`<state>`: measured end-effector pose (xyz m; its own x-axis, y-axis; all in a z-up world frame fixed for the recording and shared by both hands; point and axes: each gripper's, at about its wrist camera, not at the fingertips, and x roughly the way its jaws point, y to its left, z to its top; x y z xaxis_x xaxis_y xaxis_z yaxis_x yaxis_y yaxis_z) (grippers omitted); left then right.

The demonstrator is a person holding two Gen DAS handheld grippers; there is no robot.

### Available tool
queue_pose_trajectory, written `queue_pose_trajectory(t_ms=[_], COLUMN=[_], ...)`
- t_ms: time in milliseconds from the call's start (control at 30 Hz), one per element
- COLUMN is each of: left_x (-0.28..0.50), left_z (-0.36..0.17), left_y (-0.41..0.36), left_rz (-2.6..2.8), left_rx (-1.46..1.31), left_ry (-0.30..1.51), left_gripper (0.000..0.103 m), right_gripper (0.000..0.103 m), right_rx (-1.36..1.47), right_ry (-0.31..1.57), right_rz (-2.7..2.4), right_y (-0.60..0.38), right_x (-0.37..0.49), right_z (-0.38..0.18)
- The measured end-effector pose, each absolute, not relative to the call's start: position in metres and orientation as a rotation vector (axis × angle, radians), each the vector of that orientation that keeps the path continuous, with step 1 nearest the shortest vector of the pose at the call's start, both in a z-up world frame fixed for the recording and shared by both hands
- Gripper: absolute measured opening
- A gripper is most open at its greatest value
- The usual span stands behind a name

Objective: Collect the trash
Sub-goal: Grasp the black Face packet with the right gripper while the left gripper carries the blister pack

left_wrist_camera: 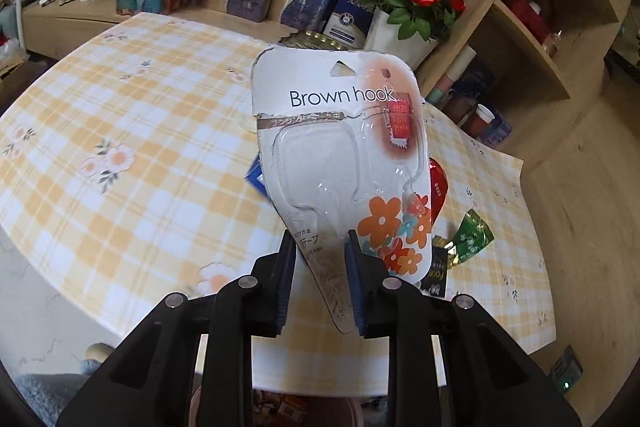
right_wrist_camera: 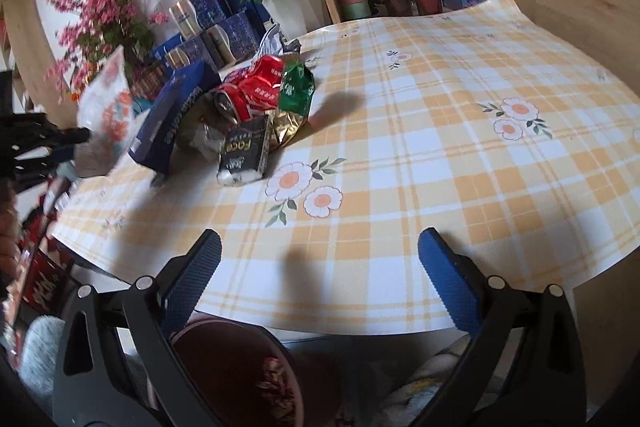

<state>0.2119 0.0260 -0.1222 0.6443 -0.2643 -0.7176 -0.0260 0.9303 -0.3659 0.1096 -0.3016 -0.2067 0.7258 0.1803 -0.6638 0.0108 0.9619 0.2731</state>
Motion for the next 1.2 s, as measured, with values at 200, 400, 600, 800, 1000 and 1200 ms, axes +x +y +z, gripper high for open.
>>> queue_pose_trajectory(t_ms=[200, 400, 600, 800, 1000, 1200], left_x=[0.182, 0.155, 0.142, 0.136, 0.129, 0.122], left_z=[-0.135, -0.147, -0.146, -0.142, -0.144, -0.145], left_y=[0.041, 0.060, 0.061, 0.064, 0.070, 0.070], left_rz=[-0.135, -0.172, -0.205, -0.210, -0.233, -0.246], left_rx=[-0.274, -0.294, -0.282, -0.265, -0.295, -0.287], left_ry=[0.884, 0.901, 0.869, 0.859, 0.866, 0.864], left_gripper=[0.024, 0.023, 0.023, 0.023, 0.023, 0.023], right_gripper=[0.090, 0.079, 0.068, 0.064, 0.037, 0.035], right_rx=[0.258, 0.190, 0.041, -0.068, -0.012, 0.108], right_ry=[0.728, 0.708, 0.805, 0.886, 0.896, 0.864], right_rz=[0.100, 0.161, 0.174, 0.116, 0.070, 0.066], right_y=[-0.294, -0.267, -0.227, -0.200, -0.201, -0.220], right_x=[0.107, 0.138, 0.198, 0.234, 0.214, 0.174], right_z=[-0.196, -0.170, -0.183, -0.195, -0.189, -0.165])
